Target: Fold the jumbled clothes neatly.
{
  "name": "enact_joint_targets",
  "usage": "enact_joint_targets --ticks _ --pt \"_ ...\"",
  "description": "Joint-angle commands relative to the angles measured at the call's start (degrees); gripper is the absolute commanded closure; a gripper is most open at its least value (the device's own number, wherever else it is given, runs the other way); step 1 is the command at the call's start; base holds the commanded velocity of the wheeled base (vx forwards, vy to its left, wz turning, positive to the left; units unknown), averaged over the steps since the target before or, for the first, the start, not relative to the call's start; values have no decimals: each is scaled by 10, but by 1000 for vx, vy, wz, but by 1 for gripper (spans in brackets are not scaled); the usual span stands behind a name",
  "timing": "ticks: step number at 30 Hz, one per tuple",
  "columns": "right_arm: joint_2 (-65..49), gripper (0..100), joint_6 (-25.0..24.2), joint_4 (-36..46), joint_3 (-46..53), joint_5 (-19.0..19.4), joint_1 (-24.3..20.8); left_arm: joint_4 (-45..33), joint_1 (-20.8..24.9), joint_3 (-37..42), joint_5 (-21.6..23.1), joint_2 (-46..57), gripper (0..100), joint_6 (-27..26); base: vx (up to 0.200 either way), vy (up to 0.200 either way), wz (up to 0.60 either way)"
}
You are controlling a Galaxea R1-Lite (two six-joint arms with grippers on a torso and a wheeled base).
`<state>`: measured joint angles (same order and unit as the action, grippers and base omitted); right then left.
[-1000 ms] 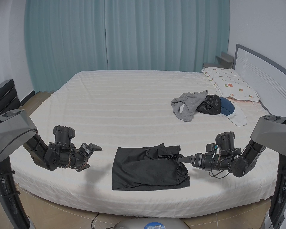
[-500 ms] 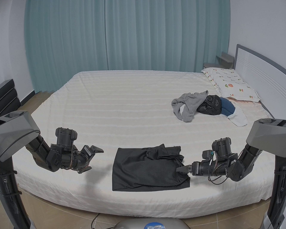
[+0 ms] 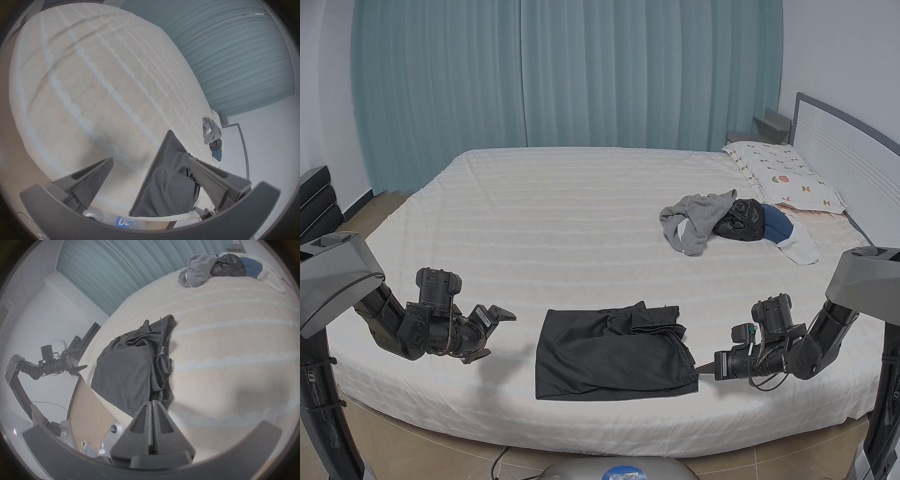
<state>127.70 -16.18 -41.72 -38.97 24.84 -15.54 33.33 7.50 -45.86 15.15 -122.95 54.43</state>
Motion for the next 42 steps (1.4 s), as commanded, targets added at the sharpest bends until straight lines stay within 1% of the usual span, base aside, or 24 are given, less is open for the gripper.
enact_joint_targets --ticks 1,8,9,12,13,16,18,21,24,29,30,31,32,35,36,37,42 --pt "-17 100 9 3 8 2 15 1 1 0 -2 -3 0 -1 0 0 0" --pt "-17 100 13 3 16 2 13 0 0 -4 -6 -1 0 2 0 0 0" --pt "-17 0 12 0 14 2 12 0 -2 -4 -6 1 0 4 0 0 0" --pt "-21 0 6 -1 7 3 13 0 -5 -6 -6 2 0 23 0 0 0" --pt "-26 0 4 -1 1 5 13 -1 -8 -12 -3 2 0 40 0 0 0" --pt "-30 0 -10 -2 -5 3 9 -3 -19 -13 5 2 0 45 200 0 0" --pt "-30 0 -60 -4 -30 -1 -5 -2 -24 -12 12 3 0 45 200 0 0" --pt "-28 0 -107 -2 -62 -10 -10 0 -24 -12 11 0 0 44 200 0 0" --pt "-32 0 -134 -3 -79 -24 -15 0 -23 -13 11 -1 0 43 67 0 0" --pt "-39 0 -139 7 -116 -48 -34 -1 -22 -17 10 -3 0 41 0 0 0" --pt "-35 0 -140 16 -133 -54 -47 0 -20 -13 8 -3 0 38 0 0 0" --pt "-35 0 -140 16 -133 -54 -47 0 -20 -13 8 -3 0 38 0 0 0" --pt "-31 0 -140 33 -153 -56 -64 1 -20 -11 8 -3 0 31 0 0 0" --pt "-12 0 -148 65 -189 -56 -93 0 -20 -9 9 -3 0 24 0 0 0" --pt "-12 0 -148 65 -189 -56 -93 0 -20 -9 9 -3 0 24 0 0 0" --pt "1 0 -161 75 -211 -57 -109 0 -20 -8 9 -4 0 23 0 0 0" --pt "34 0 -169 96 -240 -57 -121 0 -20 -10 8 -4 0 23 0 0 0"
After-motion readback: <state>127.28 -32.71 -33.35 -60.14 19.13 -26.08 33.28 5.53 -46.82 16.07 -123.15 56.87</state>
